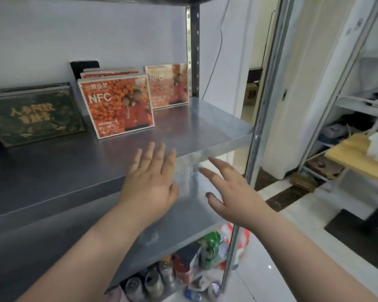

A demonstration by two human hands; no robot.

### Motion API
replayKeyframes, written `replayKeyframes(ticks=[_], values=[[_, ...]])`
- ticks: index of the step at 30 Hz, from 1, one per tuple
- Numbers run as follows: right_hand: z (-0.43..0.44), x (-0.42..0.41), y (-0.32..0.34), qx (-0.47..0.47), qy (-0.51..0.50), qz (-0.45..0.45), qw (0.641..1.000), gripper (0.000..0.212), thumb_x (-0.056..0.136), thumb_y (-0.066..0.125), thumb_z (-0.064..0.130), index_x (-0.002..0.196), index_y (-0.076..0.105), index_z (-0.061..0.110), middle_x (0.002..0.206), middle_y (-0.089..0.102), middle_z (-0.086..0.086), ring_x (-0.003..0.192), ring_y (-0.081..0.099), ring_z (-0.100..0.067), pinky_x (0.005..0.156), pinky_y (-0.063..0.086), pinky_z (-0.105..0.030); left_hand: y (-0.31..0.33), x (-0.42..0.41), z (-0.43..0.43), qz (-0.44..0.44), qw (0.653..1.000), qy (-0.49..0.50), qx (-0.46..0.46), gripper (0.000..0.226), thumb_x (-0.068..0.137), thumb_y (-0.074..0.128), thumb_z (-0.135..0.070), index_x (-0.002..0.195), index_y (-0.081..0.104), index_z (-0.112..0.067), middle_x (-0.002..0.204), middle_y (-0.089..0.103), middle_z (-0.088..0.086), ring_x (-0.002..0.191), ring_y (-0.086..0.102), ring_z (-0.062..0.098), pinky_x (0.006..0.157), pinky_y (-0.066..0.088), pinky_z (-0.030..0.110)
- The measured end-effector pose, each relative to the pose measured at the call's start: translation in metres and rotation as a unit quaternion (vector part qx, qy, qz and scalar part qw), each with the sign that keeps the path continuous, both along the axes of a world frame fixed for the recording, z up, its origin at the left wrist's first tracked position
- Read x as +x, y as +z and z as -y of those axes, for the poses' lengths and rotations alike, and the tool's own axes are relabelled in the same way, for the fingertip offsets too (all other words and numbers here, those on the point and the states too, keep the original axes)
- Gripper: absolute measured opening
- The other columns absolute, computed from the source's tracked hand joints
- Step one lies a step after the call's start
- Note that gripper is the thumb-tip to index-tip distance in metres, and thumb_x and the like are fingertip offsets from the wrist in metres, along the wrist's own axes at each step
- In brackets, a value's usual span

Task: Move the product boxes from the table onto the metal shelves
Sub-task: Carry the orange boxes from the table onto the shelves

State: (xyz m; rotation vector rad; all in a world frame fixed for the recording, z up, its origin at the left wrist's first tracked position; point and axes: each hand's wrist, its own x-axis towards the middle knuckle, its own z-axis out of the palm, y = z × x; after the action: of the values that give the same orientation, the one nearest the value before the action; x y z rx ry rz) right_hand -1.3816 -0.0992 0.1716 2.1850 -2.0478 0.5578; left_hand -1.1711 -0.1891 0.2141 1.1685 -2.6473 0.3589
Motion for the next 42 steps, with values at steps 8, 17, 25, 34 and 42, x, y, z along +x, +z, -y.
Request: replayKeyframes(ticks=[8, 17, 25, 34, 42], values=[[-0.132, -0.03, -0.098, 0.206, -0.046, 0.038, 0.977, 0.039, 0.09, 0.047, 0.03, 0.126, 0.06, 0.023, 0.118, 0.066, -0.001, 0.11, 0.06, -0.026, 0.086, 0.053, -0.041, -0.1, -0.041, -0.102, -0.012, 0.98, -0.117, 0.162, 0.052, 0.084, 0.046, -0.043, 0.128, 0.06, -0.018, 0.127, 0.062, 0.004, 0.118, 0.058, 0.029, 0.096, 0.051, 0.042], [-0.254, -0.064, -0.164, 0.29, -0.175, 0.117, 0.934, 0.038, 0.101, 0.043, 0.039, 0.137, 0.053, 0.032, 0.125, 0.062, 0.006, 0.116, 0.058, -0.02, 0.083, 0.051, -0.034, -0.177, -0.123, -0.182, 0.143, 0.923, -0.22, 0.282, 0.039, 0.094, 0.047, -0.042, 0.128, 0.057, -0.026, 0.121, 0.061, -0.005, 0.111, 0.058, 0.02, 0.085, 0.045, 0.033], [-0.334, -0.012, -0.181, 0.316, -0.355, 0.162, 0.865, 0.039, 0.102, 0.041, 0.037, 0.139, 0.05, 0.031, 0.131, 0.058, 0.007, 0.122, 0.053, -0.018, 0.088, 0.049, -0.034, -0.219, -0.141, -0.212, 0.246, 0.835, -0.423, 0.251, 0.064, 0.088, 0.019, -0.054, 0.138, 0.049, -0.028, 0.13, 0.058, -0.008, 0.12, 0.052, 0.018, 0.095, 0.045, 0.036], [-0.399, 0.187, -0.194, 0.235, -0.616, 0.324, 0.679, 0.036, 0.1, 0.044, 0.04, 0.134, 0.053, 0.035, 0.126, 0.059, 0.01, 0.114, 0.058, -0.013, 0.089, 0.052, -0.036, -0.238, -0.105, -0.265, 0.298, 0.686, -0.617, 0.246, 0.045, 0.1, 0.041, -0.046, 0.142, 0.046, -0.03, 0.139, 0.053, -0.008, 0.126, 0.048, 0.018, 0.099, 0.04, 0.034], [-0.479, 0.347, -0.191, 0.177, -0.757, 0.348, 0.523, 0.04, 0.1, 0.044, 0.045, 0.139, 0.05, 0.035, 0.135, 0.058, 0.007, 0.116, 0.059, -0.014, 0.09, 0.052, -0.034, -0.226, -0.02, -0.405, 0.329, 0.52, -0.772, 0.159, 0.046, 0.1, 0.04, -0.046, 0.143, 0.045, -0.03, 0.137, 0.054, -0.008, 0.123, 0.05, 0.017, 0.095, 0.044, 0.032]])
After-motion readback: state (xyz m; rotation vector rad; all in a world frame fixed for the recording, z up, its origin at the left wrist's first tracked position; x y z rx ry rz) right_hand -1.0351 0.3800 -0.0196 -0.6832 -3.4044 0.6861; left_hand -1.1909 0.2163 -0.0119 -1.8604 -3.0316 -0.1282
